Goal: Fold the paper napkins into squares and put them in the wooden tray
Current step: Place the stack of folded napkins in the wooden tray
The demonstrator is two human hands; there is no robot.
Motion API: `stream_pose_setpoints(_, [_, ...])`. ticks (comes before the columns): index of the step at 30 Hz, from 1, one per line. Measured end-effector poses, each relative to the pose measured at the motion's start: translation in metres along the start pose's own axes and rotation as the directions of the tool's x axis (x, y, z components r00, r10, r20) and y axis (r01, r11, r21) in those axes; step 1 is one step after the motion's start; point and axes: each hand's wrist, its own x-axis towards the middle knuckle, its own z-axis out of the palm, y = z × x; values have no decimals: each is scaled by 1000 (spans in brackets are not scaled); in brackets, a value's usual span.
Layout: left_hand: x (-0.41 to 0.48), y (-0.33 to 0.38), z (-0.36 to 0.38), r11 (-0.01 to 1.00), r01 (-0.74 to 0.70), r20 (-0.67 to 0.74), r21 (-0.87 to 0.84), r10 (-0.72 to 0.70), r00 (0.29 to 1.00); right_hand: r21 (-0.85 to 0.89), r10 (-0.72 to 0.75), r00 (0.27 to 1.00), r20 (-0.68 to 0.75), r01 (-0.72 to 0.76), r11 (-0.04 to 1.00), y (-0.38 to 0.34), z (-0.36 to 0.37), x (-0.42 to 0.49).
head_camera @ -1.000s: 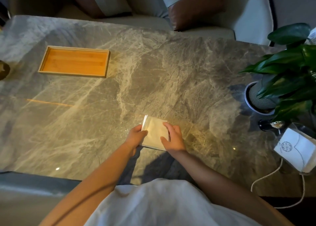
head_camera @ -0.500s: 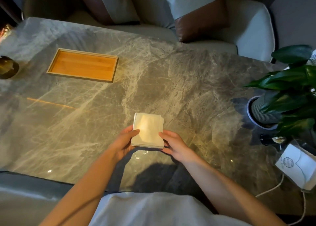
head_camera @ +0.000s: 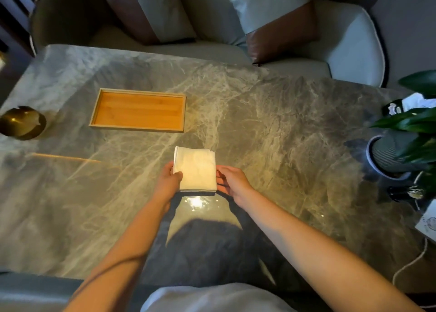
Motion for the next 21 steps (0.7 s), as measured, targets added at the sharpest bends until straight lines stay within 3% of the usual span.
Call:
stream_pose_setpoints(5, [28,28,-35,988,-90,-45,129,96,994,6,-32,999,13,32,999,-30,47,17])
stream_pose_setpoints(11, [58,62,-58,987,-118,115,-105,130,985,-32,-45,999,9,46,998,-68,85,44])
stream_pose_setpoints(21, [122,97,-67,987,-157,114,-45,161,980,-94,-36,999,-28,33,995,-110,123,86])
